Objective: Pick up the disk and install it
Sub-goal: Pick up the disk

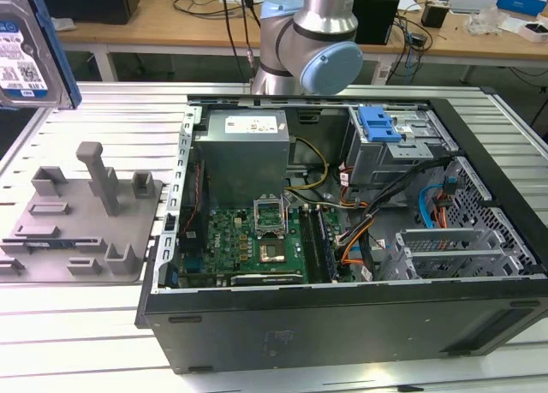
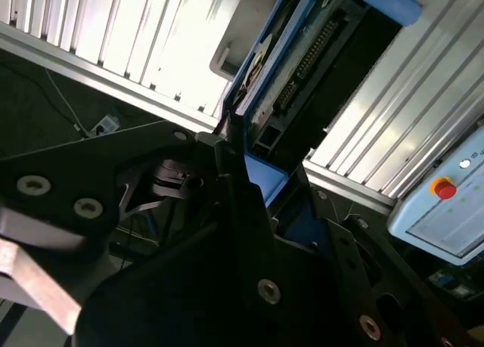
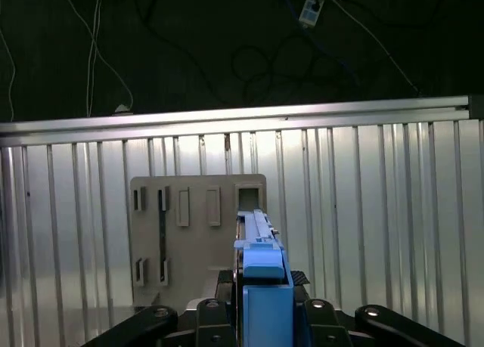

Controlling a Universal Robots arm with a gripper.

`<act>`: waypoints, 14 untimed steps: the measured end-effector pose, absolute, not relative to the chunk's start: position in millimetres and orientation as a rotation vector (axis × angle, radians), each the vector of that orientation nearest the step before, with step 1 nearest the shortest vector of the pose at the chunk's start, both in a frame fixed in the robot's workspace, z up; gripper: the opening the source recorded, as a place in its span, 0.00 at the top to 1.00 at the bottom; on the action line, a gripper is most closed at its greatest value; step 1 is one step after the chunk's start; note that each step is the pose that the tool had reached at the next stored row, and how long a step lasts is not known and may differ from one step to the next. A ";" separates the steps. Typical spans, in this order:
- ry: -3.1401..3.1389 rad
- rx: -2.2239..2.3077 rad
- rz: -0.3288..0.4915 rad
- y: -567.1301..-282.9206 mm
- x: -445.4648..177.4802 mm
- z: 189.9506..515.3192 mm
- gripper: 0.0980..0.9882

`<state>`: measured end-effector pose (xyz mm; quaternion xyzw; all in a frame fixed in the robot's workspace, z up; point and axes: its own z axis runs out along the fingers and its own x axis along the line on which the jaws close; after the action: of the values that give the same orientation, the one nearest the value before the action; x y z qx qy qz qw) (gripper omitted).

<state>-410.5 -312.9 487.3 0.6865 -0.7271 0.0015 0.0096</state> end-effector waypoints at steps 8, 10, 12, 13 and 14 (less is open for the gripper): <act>-2.269 2.143 0.004 -314.5 -403.4 494.2 0.70; -2.269 2.142 0.002 -315.8 -395.3 495.0 0.70; -2.268 2.141 0.000 -317.2 -386.4 495.5 0.70; -2.268 2.141 -0.001 -317.7 -382.8 495.6 0.70; -2.267 2.141 -0.002 -318.7 -377.0 495.9 0.70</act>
<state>-377.0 -318.7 495.9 0.6865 -0.7270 -0.0005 0.0118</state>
